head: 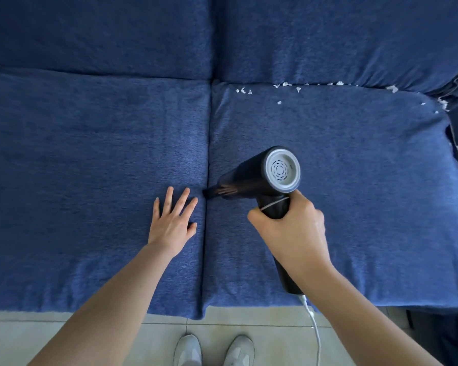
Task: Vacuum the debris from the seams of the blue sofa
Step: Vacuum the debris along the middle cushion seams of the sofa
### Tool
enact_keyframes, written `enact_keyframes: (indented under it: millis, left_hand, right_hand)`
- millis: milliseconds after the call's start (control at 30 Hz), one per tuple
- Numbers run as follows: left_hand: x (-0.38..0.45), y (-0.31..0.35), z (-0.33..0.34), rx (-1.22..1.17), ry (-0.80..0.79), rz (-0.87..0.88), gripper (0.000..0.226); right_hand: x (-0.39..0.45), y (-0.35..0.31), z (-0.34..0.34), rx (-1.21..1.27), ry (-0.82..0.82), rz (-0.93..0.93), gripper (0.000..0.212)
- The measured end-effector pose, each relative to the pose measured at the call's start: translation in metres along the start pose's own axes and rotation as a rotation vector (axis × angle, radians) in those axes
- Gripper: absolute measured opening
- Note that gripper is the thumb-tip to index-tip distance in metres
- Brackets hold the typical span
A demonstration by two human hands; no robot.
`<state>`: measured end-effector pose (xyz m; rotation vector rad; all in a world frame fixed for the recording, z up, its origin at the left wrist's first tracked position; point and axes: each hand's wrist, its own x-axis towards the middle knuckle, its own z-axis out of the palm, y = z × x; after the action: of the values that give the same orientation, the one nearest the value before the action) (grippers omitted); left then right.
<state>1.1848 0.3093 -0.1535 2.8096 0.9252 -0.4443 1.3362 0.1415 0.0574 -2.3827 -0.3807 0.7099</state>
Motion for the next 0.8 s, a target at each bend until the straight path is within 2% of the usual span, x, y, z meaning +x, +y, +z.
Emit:
enact_keyframes:
  millis: [100,267,433,633,800]
  left_hand:
    - [0.007,0.0,-0.004,-0.015,0.017,-0.014,0.063]
    - [0.031,0.002,-0.011,0.019,0.008,-0.01,0.062]
    - [0.07,-0.009,-0.019,0.085,0.005,0.041,0.065]
    - [0.115,-0.006,-0.028,0.112,0.021,0.078,0.07]
    - [0.159,0.01,-0.046,0.032,-0.021,0.007,0.067]
  right_hand:
    - [0.005,0.002,-0.007,0.022,-0.004,-0.006,0.024]
    - [0.026,0.003,-0.035,0.105,0.076,0.008,0.022]
    - [0.077,-0.011,-0.054,0.179,0.148,-0.003,0.016]
    - [0.146,-0.036,-0.053,0.251,0.179,-0.011,0.018]
    - [0.191,-0.06,-0.048,0.252,0.2,-0.032,0.018]
